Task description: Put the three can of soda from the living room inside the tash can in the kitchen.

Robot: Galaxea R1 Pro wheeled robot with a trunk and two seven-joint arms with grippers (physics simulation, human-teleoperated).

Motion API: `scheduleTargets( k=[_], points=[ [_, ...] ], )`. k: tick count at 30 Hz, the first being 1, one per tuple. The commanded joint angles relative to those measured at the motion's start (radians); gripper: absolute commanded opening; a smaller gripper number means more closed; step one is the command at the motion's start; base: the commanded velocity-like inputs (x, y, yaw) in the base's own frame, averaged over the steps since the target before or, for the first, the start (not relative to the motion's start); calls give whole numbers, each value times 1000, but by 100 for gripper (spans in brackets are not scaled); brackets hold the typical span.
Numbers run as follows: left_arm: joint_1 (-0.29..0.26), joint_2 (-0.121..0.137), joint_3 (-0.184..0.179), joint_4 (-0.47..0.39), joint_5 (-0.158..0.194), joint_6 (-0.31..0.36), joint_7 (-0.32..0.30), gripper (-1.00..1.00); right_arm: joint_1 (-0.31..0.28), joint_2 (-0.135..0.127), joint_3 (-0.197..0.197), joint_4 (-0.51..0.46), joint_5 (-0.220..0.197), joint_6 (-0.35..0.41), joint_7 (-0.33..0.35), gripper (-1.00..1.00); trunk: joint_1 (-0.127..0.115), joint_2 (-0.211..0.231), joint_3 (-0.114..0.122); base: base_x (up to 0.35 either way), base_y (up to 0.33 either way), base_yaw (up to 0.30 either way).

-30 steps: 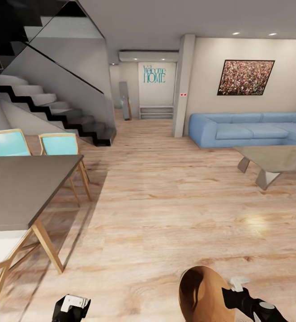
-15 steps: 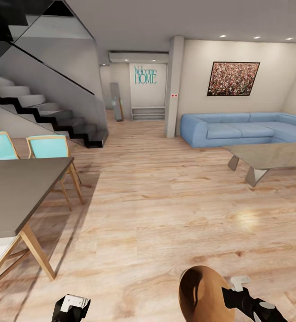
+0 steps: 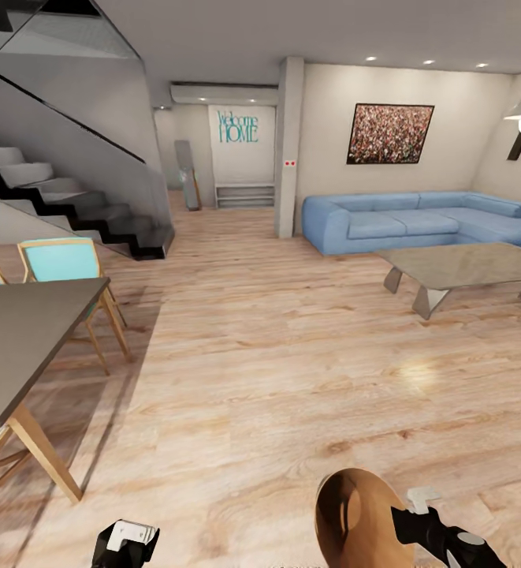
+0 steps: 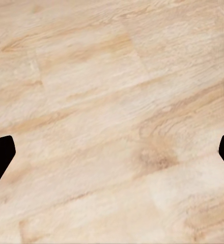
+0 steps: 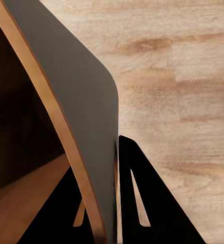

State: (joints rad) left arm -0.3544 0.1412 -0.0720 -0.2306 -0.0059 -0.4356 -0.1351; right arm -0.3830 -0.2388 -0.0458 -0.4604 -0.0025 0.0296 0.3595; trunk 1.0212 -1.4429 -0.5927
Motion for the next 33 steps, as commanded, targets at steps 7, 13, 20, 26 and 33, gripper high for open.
scheduleTargets(
  k=[7,13,20,26,33],
  points=[
    [0,0,0,0,-3,0,0,100,-2,-9,-20,-11,-10,3,14,-100,0,0,-8,0,0,-172],
    [0,0,0,0,-3,3,-2,100,-4,-11,-45,-146,-6,17,60,-100,0,0,-15,0,0,-159],
    [0,0,0,3,-5,3,-2,100,-10,-25,-49,-207,-6,96,70,-100,0,0,-24,0,0,-139],
    [0,0,0,4,-4,1,-1,100,-10,-54,-83,-254,-7,109,75,-100,0,0,-32,31,0,-136],
    [0,0,0,4,-4,0,1,100,-10,-100,-197,-259,-4,111,172,-100,0,0,-41,13,0,-136]
  ],
)
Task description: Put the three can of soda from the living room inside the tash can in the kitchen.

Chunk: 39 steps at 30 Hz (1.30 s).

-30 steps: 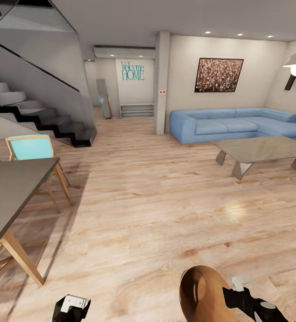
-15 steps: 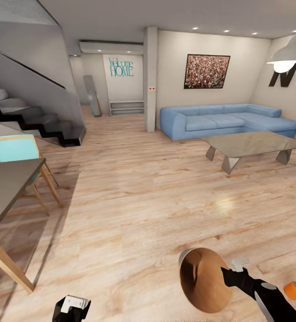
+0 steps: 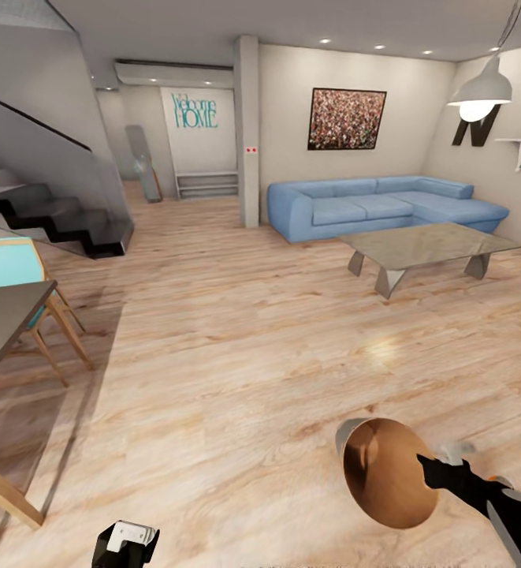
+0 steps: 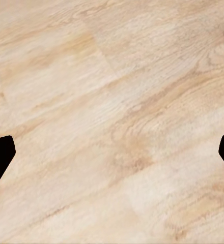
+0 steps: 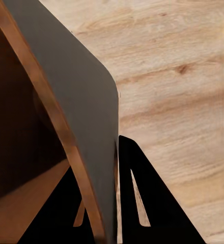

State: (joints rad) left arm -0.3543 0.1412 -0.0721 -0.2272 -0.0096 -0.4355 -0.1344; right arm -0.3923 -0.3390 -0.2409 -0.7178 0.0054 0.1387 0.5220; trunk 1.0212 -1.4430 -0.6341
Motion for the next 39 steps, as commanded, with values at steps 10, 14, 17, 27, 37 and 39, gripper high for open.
scheduleTargets(
  k=[10,14,17,27,37,39],
  points=[
    [0,0,0,0,0,-1,1,100,0,-68,-25,-2,-13,-2,26,-100,0,0,-13,1,0,-136],
    [0,0,0,1,-2,-1,1,100,3,-84,-110,-3,-13,-6,66,-100,0,0,-18,0,0,-135],
    [0,0,0,1,-2,-1,1,100,4,-87,-134,-3,-11,-8,114,-100,0,0,-22,7,0,-130],
    [0,0,-1,2,-2,-1,2,100,2,-81,-149,-207,-8,153,156,-100,0,0,-36,38,0,-107],
    [-16,-9,-5,-30,1,120,-8,100,7,-76,-152,-430,-8,311,157,-100,0,0,-51,199,41,-83],
    [-21,-9,-6,-63,1,157,-10,100,7,-76,-153,-433,-11,313,157,-100,0,0,-53,311,124,-84]
  ],
)
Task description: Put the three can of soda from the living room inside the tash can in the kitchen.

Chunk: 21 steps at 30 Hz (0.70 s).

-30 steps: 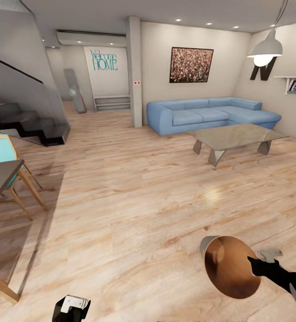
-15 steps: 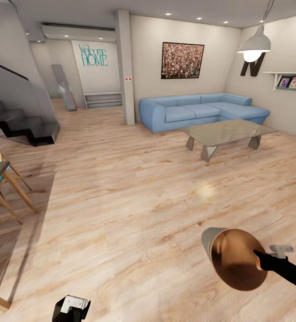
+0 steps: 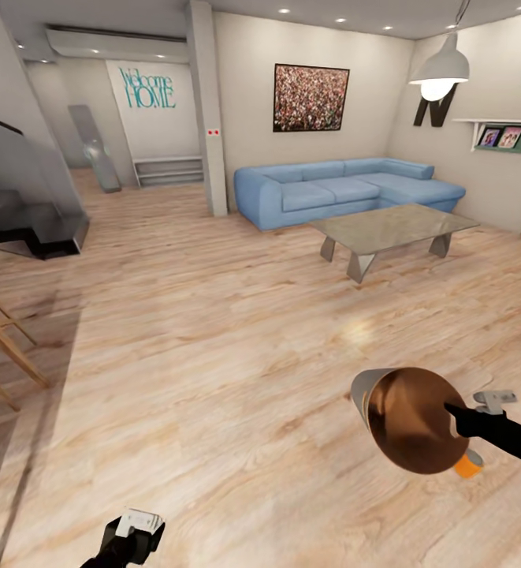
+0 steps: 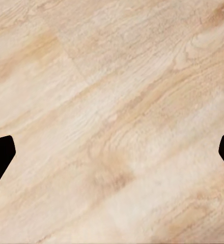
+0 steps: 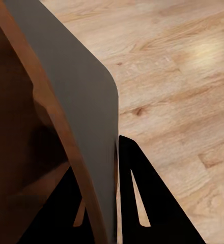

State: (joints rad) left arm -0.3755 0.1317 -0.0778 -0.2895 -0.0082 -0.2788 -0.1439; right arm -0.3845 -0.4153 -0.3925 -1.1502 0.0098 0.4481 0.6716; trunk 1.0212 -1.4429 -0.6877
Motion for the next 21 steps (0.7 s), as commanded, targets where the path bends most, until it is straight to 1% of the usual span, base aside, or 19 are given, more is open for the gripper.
scheduleTargets(
  k=[1,4,6,8,9,10,11,14,15,17,21],
  points=[
    [-1,0,0,-12,0,10,0,100,-1,0,-1,-2,-16,4,8,-100,0,0,-1,316,133,-88],
    [-4,-1,-2,-46,-1,42,-1,100,-1,1,-2,1,-18,3,7,-100,0,0,-6,320,142,-98],
    [-5,-1,-2,-54,0,51,-2,100,0,2,-9,7,-18,2,2,-100,0,0,-9,323,148,-118],
    [-4,0,-2,-56,1,54,-4,100,4,2,-39,12,-19,-1,1,-100,0,0,-11,323,147,-130],
    [-3,0,-2,-56,1,52,-5,100,14,3,-79,15,-18,-4,3,-100,0,0,-13,317,110,-135],
    [-3,0,-3,-57,1,51,-5,100,22,4,-103,18,-18,-5,5,-100,0,0,-14,310,88,-137],
    [-2,1,-3,-58,2,49,-6,100,38,4,-150,22,-17,-7,9,-100,0,0,-15,294,57,-139],
    [-1,1,-3,-54,2,47,-5,100,57,4,-204,28,-16,-9,14,-100,0,0,-19,288,25,-140],
    [-1,1,-3,-51,2,46,-5,100,67,5,-233,33,-14,-15,16,-100,0,0,-21,269,-96,-142],
    [-1,2,-3,-52,2,45,-5,100,73,6,-247,37,-13,-26,17,-100,0,0,-23,236,-158,-142],
    [1,3,-3,-58,2,44,-6,100,77,7,-257,40,-13,-37,23,-100,0,0,-29,178,-238,-142]
  ],
)
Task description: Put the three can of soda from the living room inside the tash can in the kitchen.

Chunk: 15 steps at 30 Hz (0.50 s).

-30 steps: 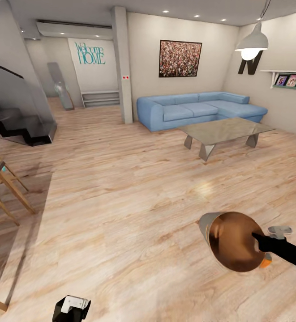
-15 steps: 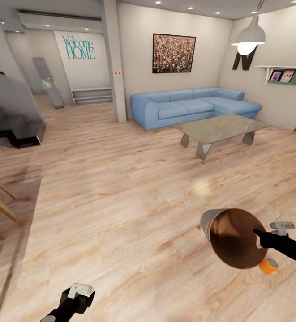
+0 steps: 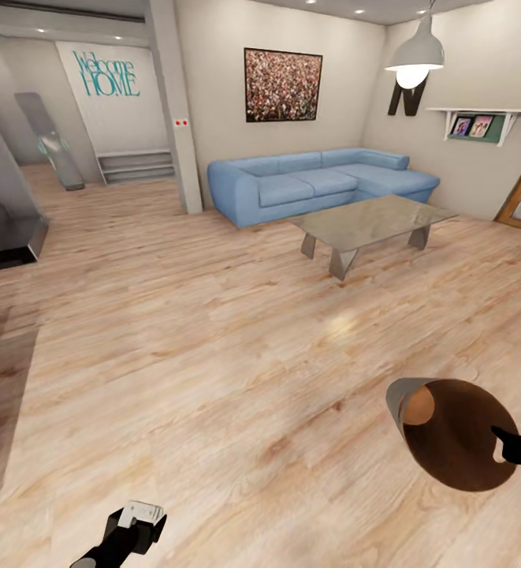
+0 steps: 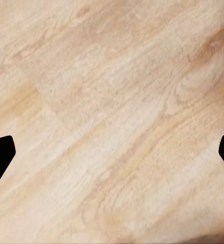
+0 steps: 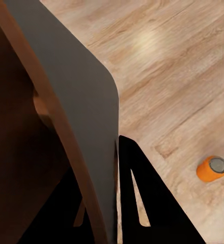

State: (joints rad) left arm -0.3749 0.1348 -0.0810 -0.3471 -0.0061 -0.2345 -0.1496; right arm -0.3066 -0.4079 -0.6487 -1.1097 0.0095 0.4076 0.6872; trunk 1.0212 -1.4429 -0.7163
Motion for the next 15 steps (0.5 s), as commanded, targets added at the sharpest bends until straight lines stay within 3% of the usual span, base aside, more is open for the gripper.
scheduleTargets(
  k=[1,7,15],
  points=[
    [0,1,0,-2,0,0,0,100,0,1,-2,0,-12,1,9,-100,0,0,-1,143,-275,-143],
    [1,4,0,-5,0,-2,-1,100,5,42,-3,-2,-4,-6,12,-100,0,0,-9,104,-295,-143],
    [1,4,0,-6,-1,-3,-1,100,10,56,-1,-2,-4,-54,11,-100,0,0,-20,13,-309,-142]
  ],
)
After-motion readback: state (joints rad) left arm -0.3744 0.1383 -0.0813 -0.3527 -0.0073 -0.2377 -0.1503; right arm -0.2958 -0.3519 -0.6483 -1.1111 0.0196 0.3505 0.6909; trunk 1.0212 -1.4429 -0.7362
